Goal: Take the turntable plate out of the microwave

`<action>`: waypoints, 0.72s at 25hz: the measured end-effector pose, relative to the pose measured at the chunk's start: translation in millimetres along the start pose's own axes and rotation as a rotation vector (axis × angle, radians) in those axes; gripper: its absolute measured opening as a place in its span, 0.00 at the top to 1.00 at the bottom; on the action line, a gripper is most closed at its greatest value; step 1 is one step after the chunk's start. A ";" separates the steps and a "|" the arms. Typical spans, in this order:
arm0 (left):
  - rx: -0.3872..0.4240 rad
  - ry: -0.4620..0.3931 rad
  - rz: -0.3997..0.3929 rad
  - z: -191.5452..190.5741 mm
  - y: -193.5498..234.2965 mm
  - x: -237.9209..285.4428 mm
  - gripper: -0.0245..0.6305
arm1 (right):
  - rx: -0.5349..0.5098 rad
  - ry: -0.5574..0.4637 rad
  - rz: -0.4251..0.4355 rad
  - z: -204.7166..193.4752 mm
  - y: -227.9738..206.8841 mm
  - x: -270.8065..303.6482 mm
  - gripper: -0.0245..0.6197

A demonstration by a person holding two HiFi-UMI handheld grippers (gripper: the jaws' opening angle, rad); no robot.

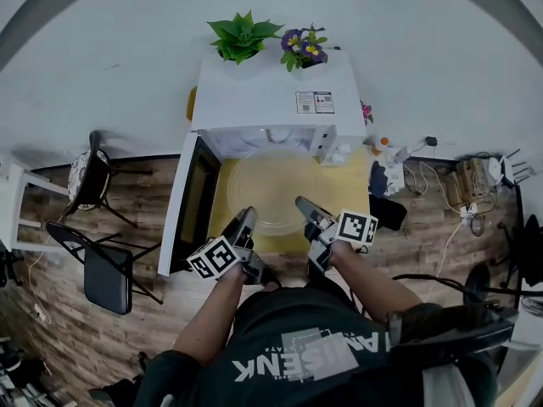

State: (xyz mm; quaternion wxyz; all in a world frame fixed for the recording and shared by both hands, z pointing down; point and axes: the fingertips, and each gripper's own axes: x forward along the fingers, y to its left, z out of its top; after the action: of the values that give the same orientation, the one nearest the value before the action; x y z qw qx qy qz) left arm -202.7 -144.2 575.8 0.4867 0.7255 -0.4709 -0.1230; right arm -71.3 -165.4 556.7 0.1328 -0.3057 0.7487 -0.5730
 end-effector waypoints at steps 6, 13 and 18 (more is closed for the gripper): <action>-0.026 -0.095 0.047 -13.5 -38.6 -25.3 0.78 | -0.042 0.104 0.062 5.5 25.4 -22.8 0.85; 0.009 -0.198 0.089 -20.9 -82.5 -40.0 0.78 | -0.061 0.173 0.146 17.4 51.0 -48.7 0.85; 0.043 -0.219 0.089 -13.9 -106.9 -57.9 0.78 | -0.072 0.184 0.190 16.9 79.4 -58.9 0.85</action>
State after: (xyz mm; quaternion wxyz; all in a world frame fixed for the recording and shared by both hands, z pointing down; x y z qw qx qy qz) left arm -164.1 -80.6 478.7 0.4218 0.6963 -0.5554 -0.1697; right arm -40.5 -130.2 468.0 0.1063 -0.1841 0.8035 -0.5561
